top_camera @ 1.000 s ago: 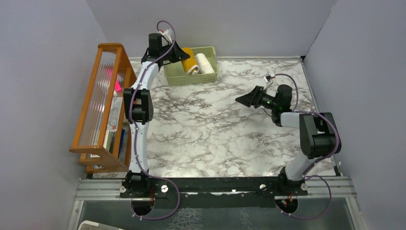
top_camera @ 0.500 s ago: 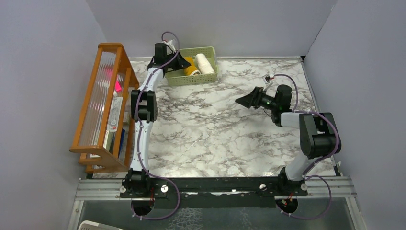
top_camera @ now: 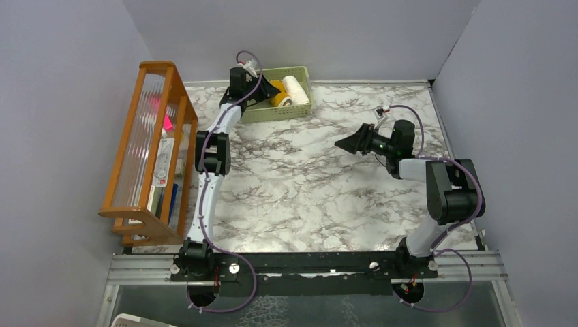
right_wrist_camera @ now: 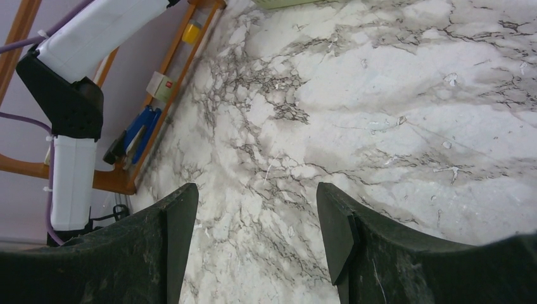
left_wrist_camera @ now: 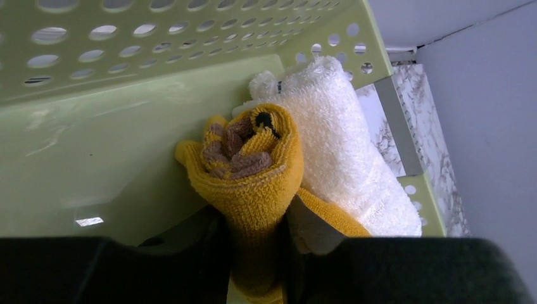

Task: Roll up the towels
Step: Place the towel in the bin.

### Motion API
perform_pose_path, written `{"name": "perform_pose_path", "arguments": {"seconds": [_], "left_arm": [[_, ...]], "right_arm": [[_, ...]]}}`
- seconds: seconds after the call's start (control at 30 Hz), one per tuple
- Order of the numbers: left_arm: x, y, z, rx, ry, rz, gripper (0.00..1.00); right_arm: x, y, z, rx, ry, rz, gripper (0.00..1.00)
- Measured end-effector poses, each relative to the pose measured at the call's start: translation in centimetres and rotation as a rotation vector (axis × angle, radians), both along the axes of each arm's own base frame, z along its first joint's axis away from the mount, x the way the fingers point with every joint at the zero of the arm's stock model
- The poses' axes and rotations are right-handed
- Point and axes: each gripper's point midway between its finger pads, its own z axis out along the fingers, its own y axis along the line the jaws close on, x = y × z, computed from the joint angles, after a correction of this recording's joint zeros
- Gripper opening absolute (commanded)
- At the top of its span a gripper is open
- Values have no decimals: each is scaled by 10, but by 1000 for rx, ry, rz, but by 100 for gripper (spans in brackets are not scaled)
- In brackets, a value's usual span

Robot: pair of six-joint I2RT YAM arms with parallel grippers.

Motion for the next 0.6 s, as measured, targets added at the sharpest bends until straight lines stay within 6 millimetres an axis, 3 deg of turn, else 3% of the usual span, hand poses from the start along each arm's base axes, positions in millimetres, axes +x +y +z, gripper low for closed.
{"name": "perform_pose_path", "arguments": {"seconds": [0.17,0.3,0.47,0.6], "left_arm": [[1,-16,6,-28,-21,-4,51],[4,-15,9,-34,-32,6,75],[9,-1,9,-31,-36,28,97],[11,20,4,-3,-33,53,99]], "right_arm": [[-1,1,-3,-1,11,2,69],[-1,1,-4,0,16,4,69],[-2,2,-5,0,19,7,69],[-2,2,-6,1,21,11,69]]}}
